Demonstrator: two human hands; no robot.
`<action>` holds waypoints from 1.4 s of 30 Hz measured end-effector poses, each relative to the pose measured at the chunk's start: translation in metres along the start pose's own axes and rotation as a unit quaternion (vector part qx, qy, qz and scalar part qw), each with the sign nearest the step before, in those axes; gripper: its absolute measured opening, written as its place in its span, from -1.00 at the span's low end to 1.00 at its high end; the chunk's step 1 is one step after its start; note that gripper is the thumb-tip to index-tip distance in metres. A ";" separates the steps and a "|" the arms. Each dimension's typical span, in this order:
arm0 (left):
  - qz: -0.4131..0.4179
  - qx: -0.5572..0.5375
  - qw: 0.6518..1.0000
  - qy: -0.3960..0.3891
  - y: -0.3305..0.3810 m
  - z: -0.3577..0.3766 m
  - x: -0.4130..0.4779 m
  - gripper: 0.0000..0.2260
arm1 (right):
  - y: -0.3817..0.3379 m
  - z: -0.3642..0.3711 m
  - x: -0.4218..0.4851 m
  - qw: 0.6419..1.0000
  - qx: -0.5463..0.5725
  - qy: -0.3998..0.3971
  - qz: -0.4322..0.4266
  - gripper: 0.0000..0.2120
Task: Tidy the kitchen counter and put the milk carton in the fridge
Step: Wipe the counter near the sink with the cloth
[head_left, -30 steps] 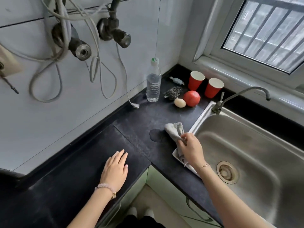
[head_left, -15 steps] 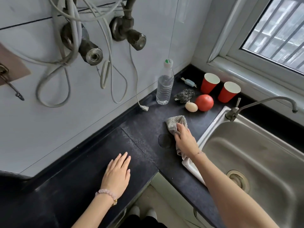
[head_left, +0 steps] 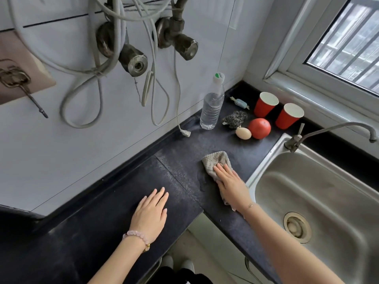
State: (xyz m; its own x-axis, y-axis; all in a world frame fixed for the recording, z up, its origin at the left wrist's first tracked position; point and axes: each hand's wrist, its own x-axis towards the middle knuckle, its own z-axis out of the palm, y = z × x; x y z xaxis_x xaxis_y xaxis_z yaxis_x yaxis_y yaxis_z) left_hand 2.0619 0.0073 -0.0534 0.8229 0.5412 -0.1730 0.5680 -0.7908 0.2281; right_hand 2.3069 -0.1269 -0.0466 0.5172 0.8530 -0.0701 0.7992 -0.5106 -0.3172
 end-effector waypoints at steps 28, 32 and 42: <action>-0.139 -0.031 0.989 0.031 -0.064 0.006 -0.080 -0.55 | -0.050 0.020 0.038 0.998 0.060 0.024 0.023 -0.63; -0.150 -0.023 0.988 0.036 -0.061 0.004 -0.076 -0.57 | -0.087 0.038 -0.012 0.991 0.056 -0.019 -0.116 -0.57; -0.141 -0.031 0.989 0.039 -0.063 0.004 -0.079 -0.58 | -0.026 0.007 0.017 0.998 0.069 0.006 0.009 -0.65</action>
State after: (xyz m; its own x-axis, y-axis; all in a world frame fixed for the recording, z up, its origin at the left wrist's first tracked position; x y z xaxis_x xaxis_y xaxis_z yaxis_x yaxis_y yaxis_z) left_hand 1.9614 0.0131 -0.0576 0.6283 0.7602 -0.1651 0.7732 -0.5868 0.2404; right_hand 2.2930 -0.0985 -0.0462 0.5358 0.8418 -0.0658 0.7399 -0.5057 -0.4437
